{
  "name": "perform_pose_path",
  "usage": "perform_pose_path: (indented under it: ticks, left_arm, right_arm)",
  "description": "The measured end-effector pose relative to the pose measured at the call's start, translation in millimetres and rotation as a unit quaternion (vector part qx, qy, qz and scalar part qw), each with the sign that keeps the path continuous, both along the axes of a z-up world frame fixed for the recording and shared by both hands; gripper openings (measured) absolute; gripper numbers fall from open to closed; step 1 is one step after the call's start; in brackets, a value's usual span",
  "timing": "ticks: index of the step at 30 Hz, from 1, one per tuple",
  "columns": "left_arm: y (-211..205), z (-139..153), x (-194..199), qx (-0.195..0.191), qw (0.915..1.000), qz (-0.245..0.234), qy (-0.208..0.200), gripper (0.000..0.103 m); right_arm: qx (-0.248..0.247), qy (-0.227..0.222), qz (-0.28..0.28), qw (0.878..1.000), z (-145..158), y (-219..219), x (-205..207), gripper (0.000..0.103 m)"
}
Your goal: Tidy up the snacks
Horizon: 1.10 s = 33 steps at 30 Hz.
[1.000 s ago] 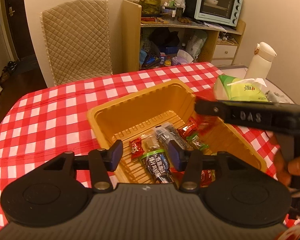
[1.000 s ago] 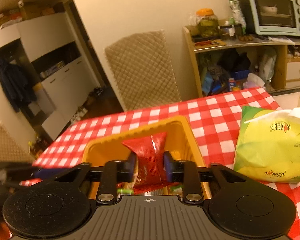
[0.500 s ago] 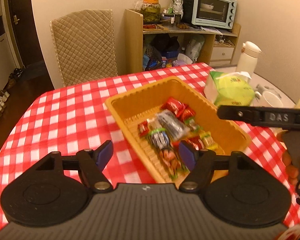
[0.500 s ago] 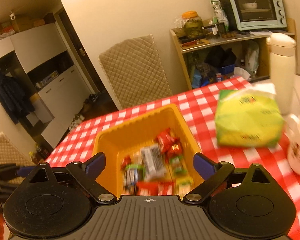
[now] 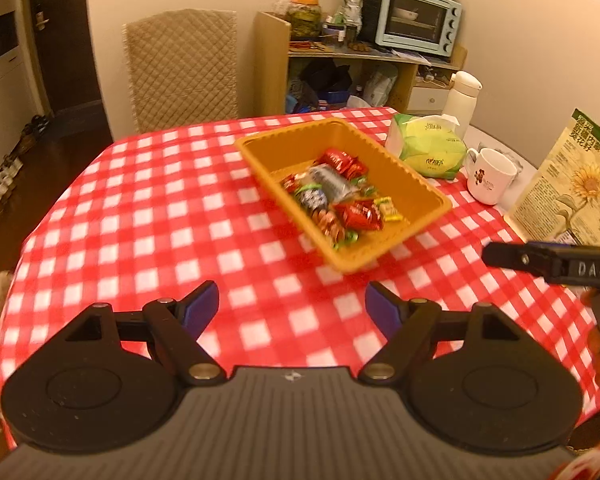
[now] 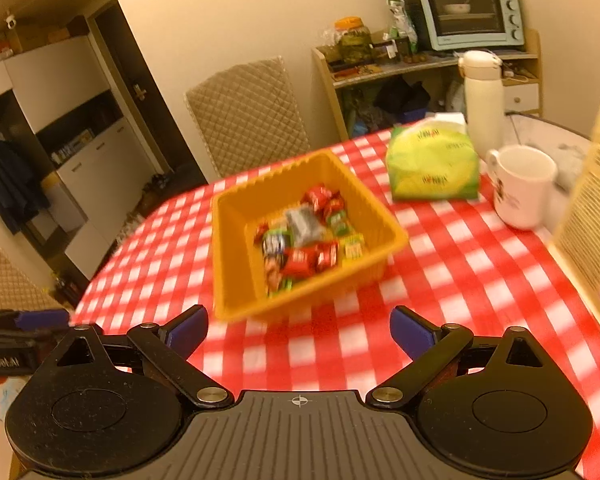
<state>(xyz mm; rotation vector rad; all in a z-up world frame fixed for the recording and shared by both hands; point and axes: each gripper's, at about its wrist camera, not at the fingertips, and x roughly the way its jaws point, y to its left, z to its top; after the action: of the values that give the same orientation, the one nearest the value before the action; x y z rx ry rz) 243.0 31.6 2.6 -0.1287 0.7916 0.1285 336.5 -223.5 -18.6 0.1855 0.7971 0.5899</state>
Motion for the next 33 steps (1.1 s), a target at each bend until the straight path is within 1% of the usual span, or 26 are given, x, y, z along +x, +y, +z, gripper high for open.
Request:
perform_pose_path:
  ticks: [5,9,15,24,33]
  left_arm:
    - [2,7,-52,-0.002,0.9999,0.01,0.011,0.079]
    - [-3,9,-92,-0.007,0.9998,0.008,0.015,0.079]
    - [-11,4,-139,-0.017,0.9996,0.004,0.024,0.079]
    - [-21,4,-185,-0.02,0.9993,0.0,0.03,0.079]
    - [-26,0,-207,-0.027,0.9989,-0.005,0.037,0.079]
  right_arm:
    - [-0.021,0.001,0.005,1.0,5,-2,-57,0.097]
    - [-0.032,0.013,0.002,0.999,4,-4,-96,0.097]
    - [-0.046,0.031,0.005,0.998,1,-1,-144,0.097]
    - [-0.057,0.04,0.016,0.997,2,8,-196,0.097]
    - [-0.067,0.044,0.036,0.996,7,21,-228,0.097]
